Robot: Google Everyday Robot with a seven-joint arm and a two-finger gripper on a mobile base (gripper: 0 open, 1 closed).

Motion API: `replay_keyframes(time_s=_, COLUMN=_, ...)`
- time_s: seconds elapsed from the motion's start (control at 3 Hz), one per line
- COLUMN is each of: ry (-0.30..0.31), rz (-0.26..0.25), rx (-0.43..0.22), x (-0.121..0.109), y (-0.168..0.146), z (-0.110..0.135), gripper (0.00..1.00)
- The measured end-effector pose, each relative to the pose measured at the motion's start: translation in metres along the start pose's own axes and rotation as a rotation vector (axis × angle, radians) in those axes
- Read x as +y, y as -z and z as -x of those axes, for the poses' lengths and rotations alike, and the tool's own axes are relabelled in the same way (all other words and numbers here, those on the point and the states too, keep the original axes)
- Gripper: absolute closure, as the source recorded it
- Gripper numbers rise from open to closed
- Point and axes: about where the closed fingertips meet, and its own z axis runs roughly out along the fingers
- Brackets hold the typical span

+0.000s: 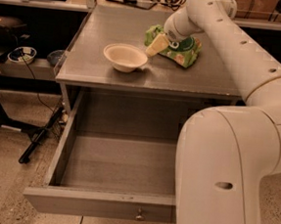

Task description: Place green rice chip bag into top drawer

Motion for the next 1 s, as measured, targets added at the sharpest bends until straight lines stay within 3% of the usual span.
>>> replay_keyframes(time_s=0.33, ry=-0.003, rz=0.012, rx=0.011, x=0.0016, y=-0.0072, z=-0.0063, gripper=0.03)
replay_keyframes(time_s=1.0, ry=-0.003, rz=0.012, rx=0.011, x=0.0016, y=-0.0072, z=-0.0063, gripper=0.49)
